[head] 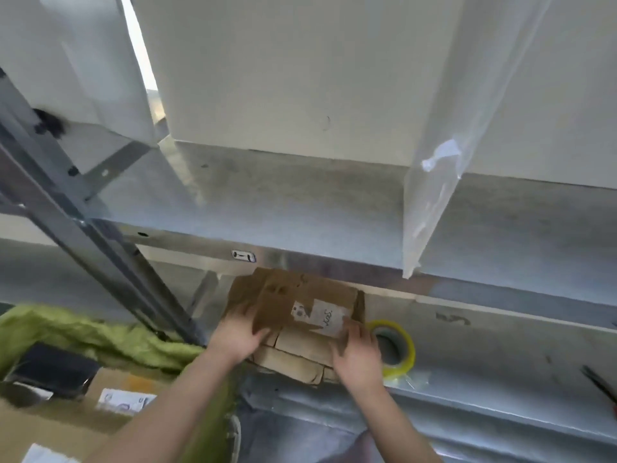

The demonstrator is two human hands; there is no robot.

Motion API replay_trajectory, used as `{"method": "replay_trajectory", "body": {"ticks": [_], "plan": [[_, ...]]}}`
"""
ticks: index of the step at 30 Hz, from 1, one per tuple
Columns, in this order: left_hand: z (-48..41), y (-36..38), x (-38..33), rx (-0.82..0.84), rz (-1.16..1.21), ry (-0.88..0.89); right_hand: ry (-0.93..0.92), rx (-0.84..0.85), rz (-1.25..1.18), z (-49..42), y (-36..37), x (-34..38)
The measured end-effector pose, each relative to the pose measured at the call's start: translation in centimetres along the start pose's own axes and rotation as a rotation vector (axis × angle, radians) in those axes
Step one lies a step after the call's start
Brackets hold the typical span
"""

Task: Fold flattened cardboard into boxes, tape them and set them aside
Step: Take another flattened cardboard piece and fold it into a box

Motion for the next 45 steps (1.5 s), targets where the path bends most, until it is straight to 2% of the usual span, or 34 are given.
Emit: {"method": "replay_trajectory", "body": {"ticks": [5,9,11,16,20,23,30,41,45], "plan": [[-1.7,1.0,0.9,0.140,0.175,0.007,0.120,0.044,0.058,-1.1,0.8,-0.3],[-2.5,1.0,0.9,0.133,0.252,-0.007,0.171,0.203,0.163,-1.9,1.6,-0.3],[-2.5,0.6,0.8,0.109,0.354,-0.021,0.206,0.204,0.075,-1.9,1.4,-0.3],[-2.0,-1.0,0.8,0.068,0.554,-0.023,0.337,0.051,-0.407,-1.2,-0.9,-0.8],[-0.6,-2.6,-1.5,0.035,0.639,0.018,0.361,-0.066,-0.498,0.7,-2.9,-2.1],[0.7,-3.0,-4.5,0.007,0.673,0.064,0.352,-0.132,-0.489,2.1,-5.0,-4.0],[4.5,-0.6,-14.6,-0.055,0.713,0.143,0.346,-0.134,-0.462,4.9,-11.2,-12.9],[10.7,5.7,-33.2,-0.068,0.847,0.072,0.217,-0.113,-0.383,8.1,-22.3,-29.0],[11.1,6.0,-37.4,-0.077,0.828,0.087,0.269,-0.173,-0.422,8.3,-24.3,-32.9]]}}
Point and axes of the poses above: each hand's wrist, its own z-axis away from the middle knuckle, its own y-axis out of the palm, x = y × z, the point moved 7 cm from there along -z, towards the middle knuckle, and after that the axes turned 5 degrees about -x, right-handed, at the moved point
